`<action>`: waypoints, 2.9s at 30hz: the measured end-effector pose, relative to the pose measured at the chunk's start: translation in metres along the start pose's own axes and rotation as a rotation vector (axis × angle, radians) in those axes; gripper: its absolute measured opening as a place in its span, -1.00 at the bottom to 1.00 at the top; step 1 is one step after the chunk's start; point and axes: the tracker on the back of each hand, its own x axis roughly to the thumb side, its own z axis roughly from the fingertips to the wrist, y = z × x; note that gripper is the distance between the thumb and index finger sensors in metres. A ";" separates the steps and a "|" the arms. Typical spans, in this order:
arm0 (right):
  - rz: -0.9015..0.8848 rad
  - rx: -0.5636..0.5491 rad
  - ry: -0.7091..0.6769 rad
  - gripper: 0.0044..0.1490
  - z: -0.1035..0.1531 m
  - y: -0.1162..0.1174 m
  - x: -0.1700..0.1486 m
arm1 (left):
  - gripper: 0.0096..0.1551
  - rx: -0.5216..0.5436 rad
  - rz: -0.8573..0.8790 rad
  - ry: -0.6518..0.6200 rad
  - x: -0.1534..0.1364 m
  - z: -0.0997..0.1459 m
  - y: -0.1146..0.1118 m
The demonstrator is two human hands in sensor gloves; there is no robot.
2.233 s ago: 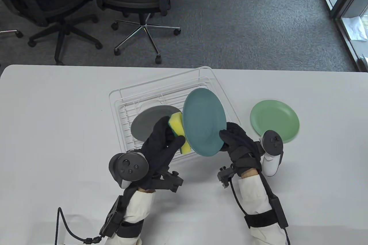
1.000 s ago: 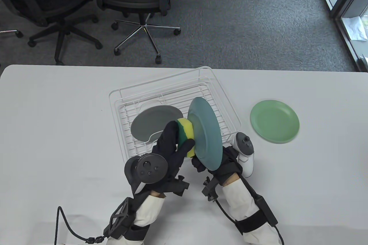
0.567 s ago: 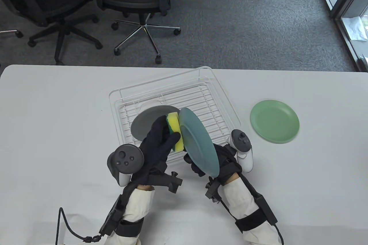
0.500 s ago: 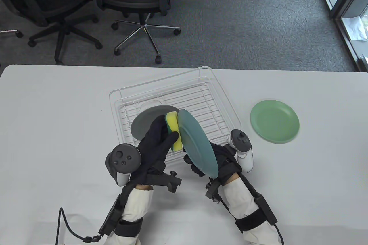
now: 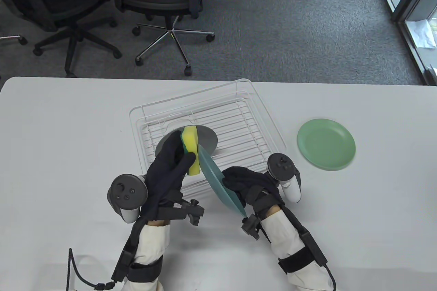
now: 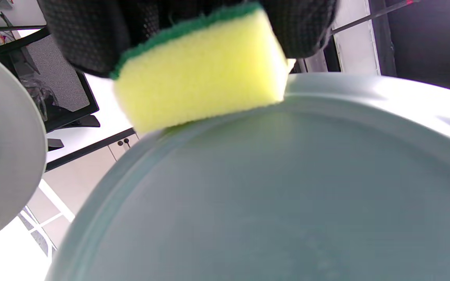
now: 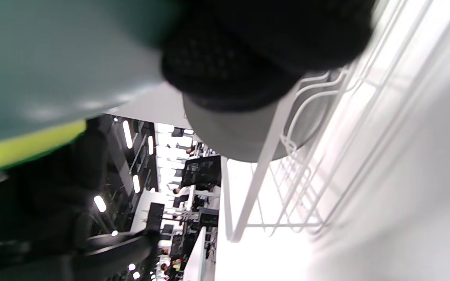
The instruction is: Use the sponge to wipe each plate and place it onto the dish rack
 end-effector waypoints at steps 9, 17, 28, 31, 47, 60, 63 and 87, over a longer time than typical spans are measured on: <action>0.044 -0.075 0.053 -0.50 0.000 -0.008 -0.008 | -0.19 0.000 -0.045 -0.073 0.016 0.003 0.000; 0.016 -0.152 0.088 -0.49 0.003 -0.012 -0.012 | -0.20 -0.043 -0.094 -0.182 0.040 0.010 -0.008; -0.177 -0.156 0.119 -0.44 0.005 -0.001 -0.018 | -0.16 -0.232 -0.138 -0.255 0.055 0.018 -0.046; -0.262 -0.132 0.102 -0.43 0.004 0.003 -0.021 | -0.14 -0.318 -0.175 -0.255 0.056 0.020 -0.059; -0.565 0.011 0.022 -0.42 0.003 0.012 -0.017 | -0.13 -0.403 -0.480 -0.265 0.056 0.027 -0.090; -0.374 0.074 -0.045 -0.44 -0.001 0.015 -0.008 | -0.14 -0.183 -0.464 -0.064 0.011 0.010 -0.064; -0.360 0.105 -0.044 -0.44 -0.003 0.019 -0.009 | -0.13 -0.139 -0.397 -0.001 -0.001 0.007 -0.056; -0.243 0.090 0.030 -0.46 -0.003 0.019 -0.012 | -0.13 -0.210 -0.211 -0.296 0.065 0.029 -0.062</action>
